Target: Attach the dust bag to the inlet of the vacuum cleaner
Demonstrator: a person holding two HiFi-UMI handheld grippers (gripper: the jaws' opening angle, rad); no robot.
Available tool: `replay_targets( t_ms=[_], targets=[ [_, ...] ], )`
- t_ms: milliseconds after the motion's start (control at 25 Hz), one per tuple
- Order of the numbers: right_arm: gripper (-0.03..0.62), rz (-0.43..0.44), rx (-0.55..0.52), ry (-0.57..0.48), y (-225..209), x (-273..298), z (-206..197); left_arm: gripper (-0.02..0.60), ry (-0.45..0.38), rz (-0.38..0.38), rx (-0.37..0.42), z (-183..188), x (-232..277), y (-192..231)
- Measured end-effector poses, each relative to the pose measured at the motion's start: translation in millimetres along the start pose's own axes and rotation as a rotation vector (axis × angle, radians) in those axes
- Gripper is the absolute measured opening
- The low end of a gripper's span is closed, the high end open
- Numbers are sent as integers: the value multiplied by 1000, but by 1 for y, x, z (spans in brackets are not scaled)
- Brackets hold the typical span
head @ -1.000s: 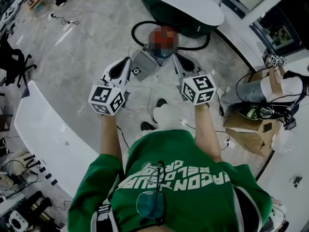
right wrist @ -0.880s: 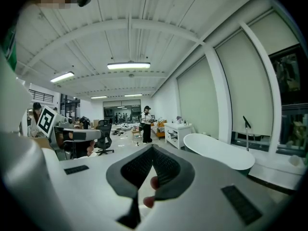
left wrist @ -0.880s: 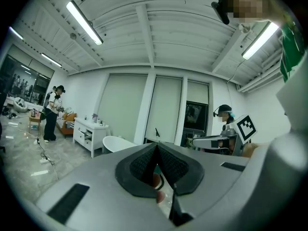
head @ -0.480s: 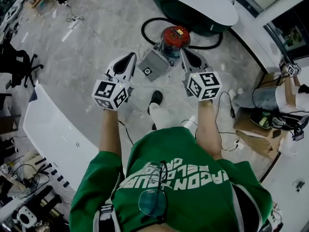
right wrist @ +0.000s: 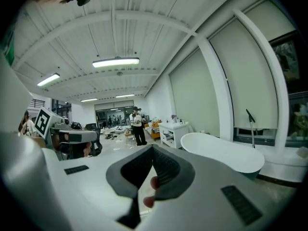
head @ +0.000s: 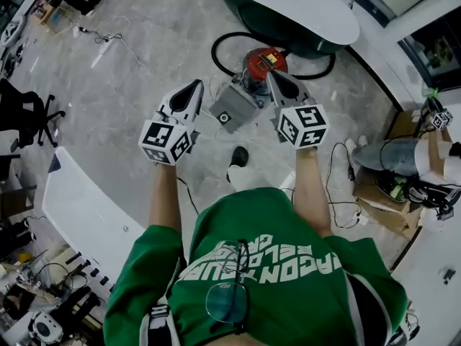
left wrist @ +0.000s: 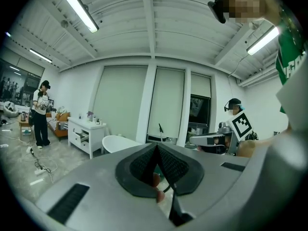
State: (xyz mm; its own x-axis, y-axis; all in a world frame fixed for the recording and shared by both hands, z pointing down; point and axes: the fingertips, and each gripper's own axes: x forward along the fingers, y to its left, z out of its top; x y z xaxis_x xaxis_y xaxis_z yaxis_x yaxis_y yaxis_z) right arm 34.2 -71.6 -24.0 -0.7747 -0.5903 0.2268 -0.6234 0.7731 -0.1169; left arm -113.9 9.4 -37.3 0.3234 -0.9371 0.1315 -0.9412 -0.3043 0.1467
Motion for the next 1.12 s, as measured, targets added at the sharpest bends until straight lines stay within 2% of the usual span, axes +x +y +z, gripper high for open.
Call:
replay_targets(
  t_ms=[520,1120],
  targets=[
    [2,17,9,69,-35,51,-22,-3,71,5,45,-17,35,43],
    [2,0,-7,148,-43,96,-64,-3,102,-70,31,-63,74,89]
  ],
)
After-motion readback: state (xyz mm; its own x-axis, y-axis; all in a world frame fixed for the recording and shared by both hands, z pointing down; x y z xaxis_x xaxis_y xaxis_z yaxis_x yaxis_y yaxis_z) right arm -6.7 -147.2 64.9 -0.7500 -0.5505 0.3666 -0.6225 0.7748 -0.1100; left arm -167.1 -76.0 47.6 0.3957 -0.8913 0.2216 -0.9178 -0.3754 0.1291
